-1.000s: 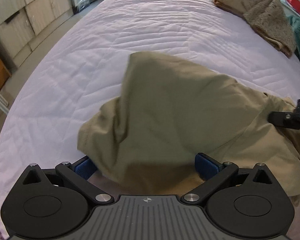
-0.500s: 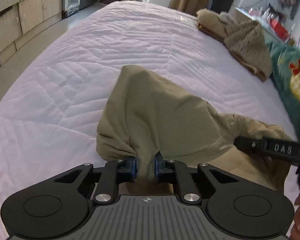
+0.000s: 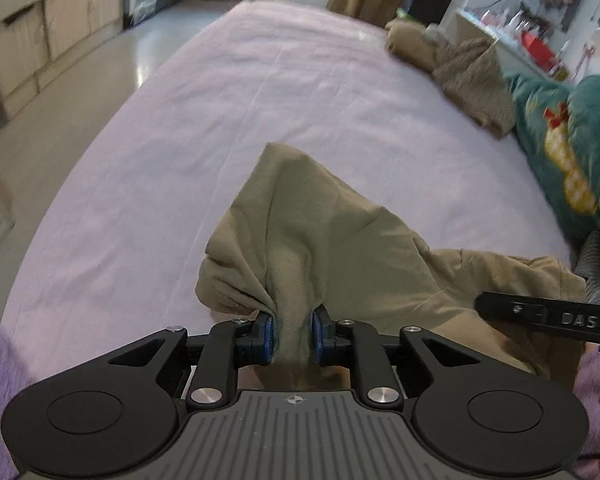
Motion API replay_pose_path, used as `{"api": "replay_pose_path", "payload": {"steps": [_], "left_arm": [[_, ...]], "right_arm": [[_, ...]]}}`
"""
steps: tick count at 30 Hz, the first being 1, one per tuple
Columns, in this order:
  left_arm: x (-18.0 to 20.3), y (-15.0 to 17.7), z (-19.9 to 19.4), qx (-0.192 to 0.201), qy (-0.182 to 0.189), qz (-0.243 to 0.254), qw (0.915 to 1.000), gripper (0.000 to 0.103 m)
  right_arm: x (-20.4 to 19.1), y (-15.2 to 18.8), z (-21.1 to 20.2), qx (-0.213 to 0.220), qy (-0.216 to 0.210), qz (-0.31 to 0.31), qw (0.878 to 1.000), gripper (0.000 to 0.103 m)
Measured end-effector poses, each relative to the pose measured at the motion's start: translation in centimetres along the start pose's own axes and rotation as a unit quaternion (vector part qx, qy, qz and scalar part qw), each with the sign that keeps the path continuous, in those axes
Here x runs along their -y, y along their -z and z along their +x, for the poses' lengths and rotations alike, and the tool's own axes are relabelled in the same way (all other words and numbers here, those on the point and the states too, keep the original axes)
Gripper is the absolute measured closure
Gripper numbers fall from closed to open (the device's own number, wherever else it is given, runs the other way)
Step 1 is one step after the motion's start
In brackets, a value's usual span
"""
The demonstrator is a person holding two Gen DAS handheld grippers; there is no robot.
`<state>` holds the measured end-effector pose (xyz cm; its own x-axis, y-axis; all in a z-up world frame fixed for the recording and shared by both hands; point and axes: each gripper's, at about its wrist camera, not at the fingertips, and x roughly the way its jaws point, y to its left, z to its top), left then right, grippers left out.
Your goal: Fold clothes
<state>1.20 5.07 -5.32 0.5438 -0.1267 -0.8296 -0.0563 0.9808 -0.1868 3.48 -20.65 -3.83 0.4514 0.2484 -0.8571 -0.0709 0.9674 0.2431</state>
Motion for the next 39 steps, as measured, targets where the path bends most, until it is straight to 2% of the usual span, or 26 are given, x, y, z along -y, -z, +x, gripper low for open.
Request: {"api": "replay_pose_path", "payload": {"steps": [3,5,7,8,9,11,15,17,19,21,22,23,27,30,32,34,36,39], "left_arm": [[-0.9,1.5,1.4,-0.041,-0.028,0.02,0.9986,0.059],[-1.5,1.2,0.6,-0.039,-0.038,0.025,0.9982,0.053],[-2.0,0.6,-0.8,-0.026,-0.049,0.03,0.998,0.04],[-2.3,0.3,-1.7,-0.012,-0.057,0.034,0.9977,0.037],[-2.5,-0.1,-2.5,0.0,-0.063,0.034,0.9975,0.037],[-2.7,-0.9,-3.9,0.023,-0.076,0.034,0.9963,0.037],[-3.0,-0.9,-4.1,0.026,-0.065,0.025,0.9972,0.037],[-3.1,-0.4,-3.8,0.024,-0.063,0.025,0.9974,0.037],[-3.1,0.3,-3.3,0.022,-0.07,0.031,0.9968,0.037],[-3.2,1.0,-2.8,0.021,-0.076,0.037,0.9962,0.037],[-3.2,1.3,-2.6,0.02,-0.079,0.04,0.9959,0.037],[-3.2,1.7,-2.3,0.02,-0.082,0.043,0.9955,0.037],[-3.2,2.8,-1.7,0.018,-0.091,0.058,0.994,0.036],[-3.1,2.9,-2.1,0.015,-0.08,0.06,0.9949,0.036],[-3.5,2.9,-2.4,0.015,-0.07,0.052,0.9961,0.036],[-3.7,2.8,-2.5,0.014,-0.059,0.044,0.9972,0.036],[-4.0,2.6,-2.5,0.009,-0.044,0.038,0.9983,0.036],[-3.3,2.5,-2.6,0.008,-0.028,0.055,0.9981,0.036]], "right_arm": [[-0.4,2.1,1.6,-0.023,0.013,-0.02,0.999,0.065],[-0.6,2.6,2.2,-0.033,0.039,-0.042,0.998,0.046],[-1.1,2.5,0.7,-0.013,0.059,-0.06,0.996,0.041],[-1.7,2.6,-0.1,-0.004,0.054,-0.074,0.996,0.035],[-2.7,2.7,-1.0,0.006,0.034,-0.094,0.995,0.031],[-4.6,2.9,-2.7,0.025,-0.006,-0.134,0.991,0.017],[-8.7,3.6,-5.4,0.057,-0.086,-0.215,0.971,0.013],[-11.3,5.0,-3.6,0.045,-0.107,-0.259,0.959,0.014],[-13.0,6.2,-1.1,0.029,-0.099,-0.291,0.951,0.017],[-13.2,6.4,1.4,0.01,-0.083,-0.287,0.954,0.026],[-12.9,6.1,2.3,0.004,-0.081,-0.27,0.96,0.04],[-12.5,5.7,2.9,0.002,-0.083,-0.249,0.965,0.047],[-11.5,5.4,2.8,0.009,-0.09,-0.234,0.968,0.056],[-10.9,5.6,3.2,0.01,-0.09,-0.219,0.972,0.067],[-10.5,5.6,3.3,0.013,-0.096,-0.205,0.974,0.083],[-10.6,5.8,3.2,0.017,-0.1,-0.199,0.975,0.09],[-11.4,6.2,2.6,0.02,-0.095,-0.209,0.973,0.093],[-11.6,6.0,2.2,0.027,-0.089,-0.206,0.974,0.095]]}}
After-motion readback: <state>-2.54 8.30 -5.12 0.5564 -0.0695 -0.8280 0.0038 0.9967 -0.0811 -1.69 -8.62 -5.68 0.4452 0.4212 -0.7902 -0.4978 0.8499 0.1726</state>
